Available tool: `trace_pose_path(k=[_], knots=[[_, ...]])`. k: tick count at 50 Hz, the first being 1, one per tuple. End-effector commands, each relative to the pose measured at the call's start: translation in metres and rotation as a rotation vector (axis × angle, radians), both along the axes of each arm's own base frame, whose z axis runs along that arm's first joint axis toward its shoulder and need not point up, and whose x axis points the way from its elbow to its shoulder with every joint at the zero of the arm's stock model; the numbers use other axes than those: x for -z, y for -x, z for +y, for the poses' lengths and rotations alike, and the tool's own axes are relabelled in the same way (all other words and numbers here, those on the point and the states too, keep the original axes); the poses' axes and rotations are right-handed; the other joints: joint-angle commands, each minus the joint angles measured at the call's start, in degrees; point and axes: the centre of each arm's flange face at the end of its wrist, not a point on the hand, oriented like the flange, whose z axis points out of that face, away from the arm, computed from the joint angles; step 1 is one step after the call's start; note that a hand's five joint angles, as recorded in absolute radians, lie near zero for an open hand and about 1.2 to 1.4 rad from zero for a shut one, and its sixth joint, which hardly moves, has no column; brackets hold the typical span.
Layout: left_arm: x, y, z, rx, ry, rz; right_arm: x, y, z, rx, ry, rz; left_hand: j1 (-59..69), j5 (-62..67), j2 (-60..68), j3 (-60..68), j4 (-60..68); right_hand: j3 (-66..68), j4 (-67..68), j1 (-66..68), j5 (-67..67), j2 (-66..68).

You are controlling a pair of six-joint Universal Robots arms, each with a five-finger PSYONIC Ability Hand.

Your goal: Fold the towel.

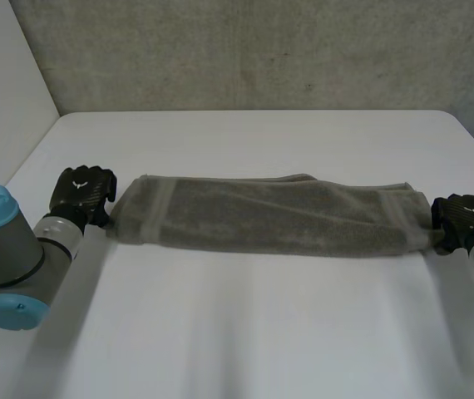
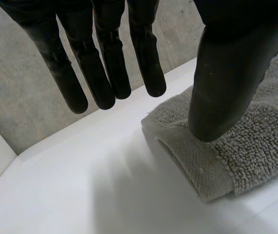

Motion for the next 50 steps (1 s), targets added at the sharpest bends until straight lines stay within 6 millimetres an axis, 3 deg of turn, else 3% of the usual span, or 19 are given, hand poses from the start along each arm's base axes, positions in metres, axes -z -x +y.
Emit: trace_pose_path(k=[1, 11, 18, 25, 27, 29, 30, 32, 33, 34, 35, 37, 38, 40, 43, 45, 46, 48, 50], knots=[[-0.002, 0.000, 0.001, -0.001, 0.005, 0.002, 0.002, -0.001, -0.005, -0.018, 0.017, -0.004, -0.73, -0.82, -1.28, -1.50, -1.38, 24.89, 24.95, 24.44, 25.05, 24.61], [-0.008, -0.004, 0.000, -0.017, 0.018, 0.003, -0.004, 0.005, -0.008, -0.004, 0.023, 0.000, -3.76, -3.85, -4.31, -4.53, -4.41, 25.79, 25.85, 25.34, 25.95, 25.52], [-0.016, -0.009, 0.003, -0.027, 0.027, 0.017, -0.030, 0.061, -0.036, 0.102, 0.073, 0.173, -6.61, -6.70, -7.16, -7.38, -7.26, 25.79, 25.85, 25.34, 25.95, 25.52], [-0.020, -0.012, 0.002, -0.041, 0.030, 0.050, -0.062, 0.070, -0.048, 0.129, 0.097, 0.399, -9.98, -10.07, -10.53, -10.75, -10.63, 25.79, 25.85, 25.34, 25.95, 25.52], [-0.020, -0.012, 0.001, -0.044, 0.026, 0.062, -0.072, 0.052, -0.047, 0.116, 0.115, 0.401, -10.15, -10.24, -10.70, -10.92, -10.80, 25.79, 25.85, 25.34, 25.95, 25.52], [-0.020, -0.013, 0.001, -0.046, 0.020, 0.078, -0.104, -0.016, -0.031, 0.007, 0.215, 0.379, -10.32, -10.41, -10.87, -11.09, -10.97, 25.79, 25.85, 25.34, 25.95, 25.52], [-0.020, -0.013, 0.001, -0.046, 0.020, 0.078, -0.104, -0.017, -0.031, 0.006, 0.216, 0.379, -10.32, -10.41, -10.87, -11.09, -10.97, 25.79, 25.85, 25.34, 25.95, 25.52], [-0.020, -0.012, 0.001, -0.044, 0.019, 0.080, -0.119, -0.087, -0.003, -0.135, 0.300, 0.351, -10.49, -10.57, -11.04, -11.25, -11.14, 25.79, 25.85, 25.34, 25.95, 25.52], [-0.020, -0.012, 0.001, -0.044, 0.019, 0.080, -0.119, -0.087, -0.003, -0.136, 0.300, 0.351, -10.49, -10.57, -11.04, -11.25, -11.14, 25.79, 25.85, 25.34, 25.95, 25.52], [-0.020, -0.012, 0.002, -0.045, 0.018, 0.079, -0.122, -0.122, 0.014, -0.209, 0.331, 0.343, -10.66, -10.74, -11.21, -11.42, -11.31, 25.79, 25.85, 25.34, 25.95, 25.52], [-0.020, -0.012, 0.002, -0.045, 0.018, 0.079, -0.122, -0.122, 0.014, -0.210, 0.332, 0.343, -10.66, -10.74, -11.21, -11.42, -11.31, 25.79, 25.85, 25.34, 25.95, 25.52], [-0.020, -0.013, 0.002, -0.045, 0.016, 0.079, -0.119, -0.195, 0.060, -0.365, 0.382, 0.322, -12.16, -12.25, -12.71, -12.93, -12.81, 25.79, 25.85, 25.34, 25.95, 25.52], [-0.020, -0.013, 0.002, -0.045, 0.016, 0.079, -0.119, -0.195, 0.060, -0.365, 0.382, 0.322, -12.17, -12.26, -12.72, -12.94, -12.82, 25.79, 25.85, 25.34, 25.95, 25.52], [-0.019, -0.013, 0.003, -0.043, 0.011, 0.078, -0.101, -0.258, 0.111, -0.529, 0.406, 0.322, -12.67, -12.76, -13.22, -13.44, -13.32, 25.79, 25.85, 25.34, 25.95, 25.52], [-0.018, -0.013, 0.004, -0.043, 0.010, 0.078, -0.091, -0.280, 0.132, -0.594, 0.412, 0.327, -12.84, -12.93, -13.39, -13.61, -13.49, 25.79, 25.85, 25.34, 25.95, 25.52], [-0.019, -0.013, 0.004, -0.045, 0.011, 0.078, -0.062, -0.298, 0.147, -0.658, 0.390, 0.384, -13.52, -13.60, -14.06, -14.28, -14.17, 18.53, 18.58, 18.07, 18.68, 18.25], [-0.019, -0.013, 0.004, -0.045, 0.011, 0.078, -0.062, -0.298, 0.147, -0.658, 0.390, 0.384, -13.52, -13.60, -14.07, -14.28, -14.17, 18.45, 18.51, 18.00, 18.61, 18.17], [-0.020, -0.013, 0.004, -0.045, 0.014, 0.079, -0.040, -0.302, 0.152, -0.689, 0.365, 0.471, -14.69, -14.77, -15.24, -15.45, -15.34, -38.49, -38.43, -38.94, -38.33, -38.76], [-0.020, -0.013, 0.004, -0.045, 0.014, 0.079, -0.039, -0.302, 0.151, -0.684, 0.366, 0.492, -15.19, -15.28, -15.74, -15.96, -15.84, -41.90, -41.85, -42.36, -41.74, -42.18]])
